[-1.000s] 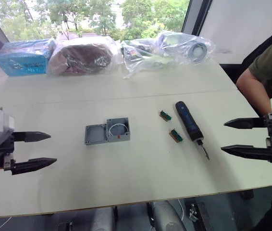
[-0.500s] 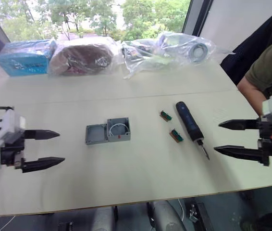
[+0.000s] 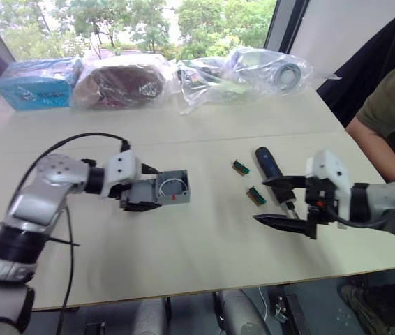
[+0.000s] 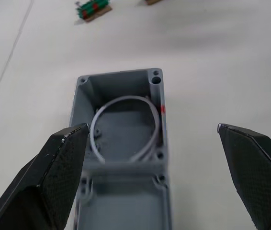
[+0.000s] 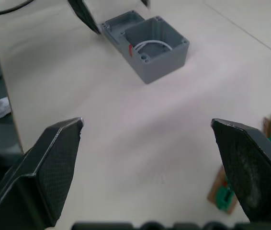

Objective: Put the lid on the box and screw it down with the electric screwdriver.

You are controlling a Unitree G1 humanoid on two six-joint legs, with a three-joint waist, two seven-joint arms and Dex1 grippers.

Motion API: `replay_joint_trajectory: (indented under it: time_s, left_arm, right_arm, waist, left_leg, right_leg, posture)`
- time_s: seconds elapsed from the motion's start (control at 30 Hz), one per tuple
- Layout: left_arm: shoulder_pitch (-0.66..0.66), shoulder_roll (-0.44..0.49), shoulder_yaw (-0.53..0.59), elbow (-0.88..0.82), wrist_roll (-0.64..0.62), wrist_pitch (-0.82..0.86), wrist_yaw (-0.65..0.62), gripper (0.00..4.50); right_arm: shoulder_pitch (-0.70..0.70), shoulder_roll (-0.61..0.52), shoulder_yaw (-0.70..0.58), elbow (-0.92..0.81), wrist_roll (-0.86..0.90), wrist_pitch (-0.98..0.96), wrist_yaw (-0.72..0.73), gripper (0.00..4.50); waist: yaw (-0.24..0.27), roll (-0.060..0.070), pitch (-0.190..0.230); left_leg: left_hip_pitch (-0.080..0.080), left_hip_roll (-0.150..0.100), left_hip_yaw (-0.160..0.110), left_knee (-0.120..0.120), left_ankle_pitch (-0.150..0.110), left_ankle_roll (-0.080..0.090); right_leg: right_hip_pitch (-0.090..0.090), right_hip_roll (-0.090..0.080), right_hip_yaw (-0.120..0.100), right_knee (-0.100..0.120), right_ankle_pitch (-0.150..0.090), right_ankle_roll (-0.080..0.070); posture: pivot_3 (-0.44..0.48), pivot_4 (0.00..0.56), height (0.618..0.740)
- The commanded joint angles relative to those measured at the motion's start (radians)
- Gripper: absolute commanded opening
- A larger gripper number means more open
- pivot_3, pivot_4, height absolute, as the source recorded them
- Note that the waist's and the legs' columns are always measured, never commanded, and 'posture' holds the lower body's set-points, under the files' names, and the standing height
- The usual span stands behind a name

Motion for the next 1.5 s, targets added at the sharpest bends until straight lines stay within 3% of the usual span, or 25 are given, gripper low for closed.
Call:
replay_joint_trajectory:
  time_s: [0.03, 0.17, 0.27, 0.57, 0.8, 0.93, 1.07, 1.23, 1.3, 1.33, 1.5]
  left_arm:
    - [-0.066, -0.025, -0.042, 0.085, 0.053, -0.065, -0.039, 4.41]
    - [-0.100, -0.066, -0.080, 0.140, 0.074, -0.088, -0.074, 4.41]
    - [-0.115, -0.101, -0.096, 0.162, 0.093, -0.107, -0.080, 3.68]
    - [-0.167, -0.164, -0.137, 0.190, 0.101, -0.127, -0.178, 0.04]
    - [-0.283, -0.243, -0.215, 0.310, 0.101, -0.234, -0.315, 0.01]
    - [-0.358, -0.292, -0.307, 0.425, 0.061, -0.362, -0.319, 0.01]
    - [-0.419, -0.325, -0.371, 0.567, 0.106, -0.516, -0.319, 0.01]
    - [-0.458, -0.356, -0.425, 0.648, 0.091, -0.588, -0.319, 0.01]
    - [-0.475, -0.368, -0.424, 0.684, 0.109, -0.615, -0.319, 0.60]
    - [-0.482, -0.368, -0.424, 0.691, 0.105, -0.607, -0.319, 0.67]
    - [-0.492, -0.330, -0.413, 0.642, 0.040, -0.527, -0.319, 2.59]
  right_arm:
    - [-0.014, 0.011, -0.007, -0.046, 0.010, 0.008, -0.042, 4.50]
    - [0.006, 0.008, -0.027, -0.058, 0.013, 0.016, -0.067, 4.50]
    - [0.020, 0.007, -0.040, -0.067, 0.015, 0.017, -0.080, 4.50]
    - [0.052, -0.001, -0.066, -0.086, 0.020, 0.020, -0.111, 4.50]
    - [0.052, 0.001, -0.074, -0.099, 0.030, 0.028, -0.135, 4.50]
    - [0.057, 0.004, -0.081, -0.115, 0.037, 0.035, -0.155, 4.50]
    - [0.073, 0.003, -0.098, -0.133, 0.052, 0.044, -0.177, 4.50]
    - [0.097, 0.003, -0.120, -0.156, 0.068, 0.056, -0.204, 4.50]
    - [0.105, 0.004, -0.127, -0.163, 0.076, 0.059, -0.213, 4.50]
    - [0.108, 0.004, -0.129, -0.167, 0.078, 0.060, -0.217, 4.50]
    - [0.112, -0.001, -0.133, -0.170, 0.091, 0.061, -0.225, 4.50]
  waist:
    - [0.001, 0.000, 0.000]
    - [0.006, 0.000, 0.000]
    - [0.015, 0.000, 0.000]
    - [0.018, 0.000, 0.000]
    - [0.020, 0.000, 0.000]
    - [0.020, 0.000, 0.000]
    - [0.016, 0.000, 0.000]
    - [0.019, 0.000, 0.000]
    - [0.022, 0.000, 0.000]
    - [0.022, 0.000, 0.000]
    - [0.017, 0.000, 0.000]
  left_leg:
    - [0.000, 0.000, 0.000, 0.000, 0.000, 0.000]
    - [0.000, 0.000, 0.000, 0.000, 0.000, 0.000]
    - [-0.001, 0.000, -0.001, 0.000, 0.000, 0.000]
    - [-0.002, 0.000, -0.001, 0.007, 0.000, 0.000]
    - [-0.003, 0.000, -0.002, 0.009, 0.000, 0.000]
    - [-0.004, -0.001, -0.003, 0.010, 0.000, 0.000]
    - [-0.004, -0.001, -0.003, 0.010, 0.000, 0.001]
    - [-0.004, -0.001, -0.004, 0.010, -0.001, 0.001]
    - [-0.004, -0.001, -0.004, 0.010, -0.001, 0.001]
    - [-0.004, -0.001, -0.004, 0.011, -0.001, 0.001]
    - [-0.004, -0.001, -0.005, 0.011, -0.001, 0.001]
  right_leg:
    - [0.000, 0.000, 0.000, 0.000, 0.000, 0.000]
    - [0.000, 0.000, 0.000, 0.000, 0.000, 0.001]
    - [0.000, 0.000, 0.000, 0.000, 0.000, 0.001]
    - [0.000, 0.000, 0.000, 0.004, 0.000, 0.001]
    - [0.000, 0.001, 0.000, 0.005, 0.000, 0.001]
    - [0.000, 0.000, 0.000, 0.005, 0.000, 0.001]
    - [0.000, 0.001, 0.000, 0.005, 0.000, 0.001]
    - [0.000, 0.001, 0.000, 0.005, 0.000, 0.001]
    - [0.001, 0.001, 0.000, 0.005, 0.000, 0.001]
    - [0.001, 0.001, 0.000, 0.005, 0.000, 0.001]
    - [0.001, 0.001, 0.000, 0.005, 0.000, 0.001]
  posture:
    - [0.000, 0.150, 0.740]
    - [0.000, 0.150, 0.740]
    - [0.000, 0.150, 0.740]
    - [0.000, 0.150, 0.740]
    - [0.000, 0.150, 0.740]
    - [0.000, 0.150, 0.740]
    - [0.000, 0.150, 0.740]
    - [0.000, 0.150, 0.740]
    - [0.000, 0.150, 0.740]
    - [0.000, 0.150, 0.740]
    - [0.000, 0.150, 0.740]
